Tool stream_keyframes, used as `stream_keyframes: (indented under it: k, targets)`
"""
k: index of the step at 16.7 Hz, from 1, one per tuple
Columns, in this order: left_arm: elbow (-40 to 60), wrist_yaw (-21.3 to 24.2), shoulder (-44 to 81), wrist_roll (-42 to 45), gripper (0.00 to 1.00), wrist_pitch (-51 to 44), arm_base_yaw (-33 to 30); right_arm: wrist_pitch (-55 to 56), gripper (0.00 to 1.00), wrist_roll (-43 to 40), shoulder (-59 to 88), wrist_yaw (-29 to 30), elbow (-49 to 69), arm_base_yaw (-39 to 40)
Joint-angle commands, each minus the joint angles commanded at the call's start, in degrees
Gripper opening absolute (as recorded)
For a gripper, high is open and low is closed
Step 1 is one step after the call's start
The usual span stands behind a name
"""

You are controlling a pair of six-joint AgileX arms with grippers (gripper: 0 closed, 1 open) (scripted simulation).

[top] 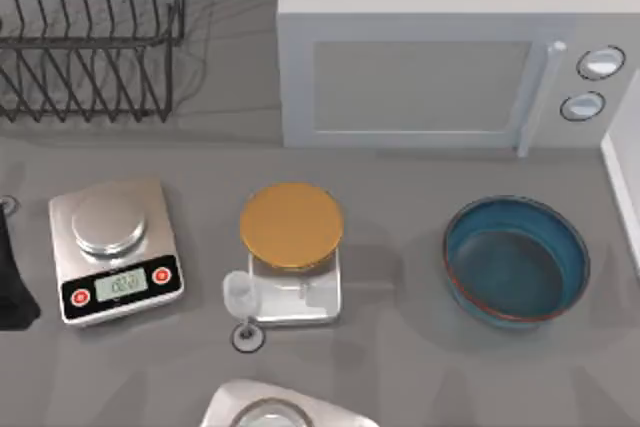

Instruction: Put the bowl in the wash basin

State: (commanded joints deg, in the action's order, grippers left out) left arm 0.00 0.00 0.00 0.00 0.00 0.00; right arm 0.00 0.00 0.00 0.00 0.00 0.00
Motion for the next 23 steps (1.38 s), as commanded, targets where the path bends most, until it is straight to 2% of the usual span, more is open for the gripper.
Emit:
stream_keyframes:
  k: [4, 8, 17, 23]
  targets:
    - [0.00, 0.00, 0.00, 0.00, 1.00, 0.00, 0.00, -1.57, 1.00, 0.40, 1.80, -0.03, 1.75, 0.39]
    - [0.00, 0.00, 0.00, 0.00, 1.00, 0.00, 0.00, -10.10, 1.00, 2.57, 12.64, -0.06, 11.85, 2.33]
    - [0.00, 0.00, 0.00, 0.00, 1.00, 0.00, 0.00, -42.57, 1.00, 9.89, 62.32, 0.25, 48.40, 9.36]
    - [0.00, 0.00, 0.00, 0.00, 1.00, 0.00, 0.00, -61.16, 1.00, 14.27, 89.09, 0.24, 69.74, 13.57]
